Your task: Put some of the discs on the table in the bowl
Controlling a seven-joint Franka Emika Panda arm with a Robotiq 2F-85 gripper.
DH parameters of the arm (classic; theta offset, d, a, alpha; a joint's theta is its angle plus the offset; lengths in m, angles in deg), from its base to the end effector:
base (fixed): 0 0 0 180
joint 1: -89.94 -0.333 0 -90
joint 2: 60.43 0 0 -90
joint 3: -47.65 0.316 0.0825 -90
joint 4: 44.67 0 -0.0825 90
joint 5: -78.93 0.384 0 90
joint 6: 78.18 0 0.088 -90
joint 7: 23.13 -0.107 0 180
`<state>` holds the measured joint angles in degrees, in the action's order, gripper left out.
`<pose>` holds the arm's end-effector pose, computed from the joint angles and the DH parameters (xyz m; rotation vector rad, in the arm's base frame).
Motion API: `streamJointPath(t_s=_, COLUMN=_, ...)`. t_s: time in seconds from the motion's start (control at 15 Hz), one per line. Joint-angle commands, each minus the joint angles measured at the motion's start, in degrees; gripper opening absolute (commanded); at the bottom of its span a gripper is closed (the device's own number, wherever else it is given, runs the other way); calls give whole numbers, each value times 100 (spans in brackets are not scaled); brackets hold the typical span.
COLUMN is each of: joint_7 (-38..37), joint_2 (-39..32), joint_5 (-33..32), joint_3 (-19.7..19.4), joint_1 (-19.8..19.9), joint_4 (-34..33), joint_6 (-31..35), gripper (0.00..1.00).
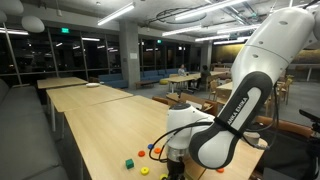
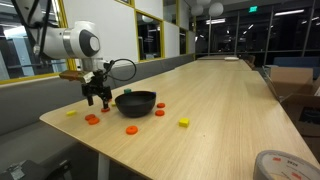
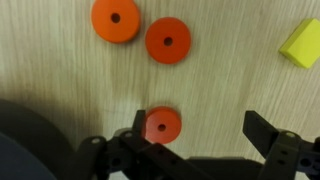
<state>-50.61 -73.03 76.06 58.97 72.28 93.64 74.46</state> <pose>0.4355 0.2454 0.2259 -3.1064 -0.1008 -0.0344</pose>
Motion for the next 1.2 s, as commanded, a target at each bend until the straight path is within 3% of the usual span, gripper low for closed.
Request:
streamJointPath(t_s=0.0, joint_7=92, joint_2=-52, joint_5=5, joint_3=-119, joint_1=-2, joint_4=-24, joint_6=41, gripper=100)
streamJointPath(t_s=1.13, joint_7=179, joint_2=-135, joint_5=20, joint_3=-297, joint_1=37, joint_4=-105, joint_6=-33, gripper=100)
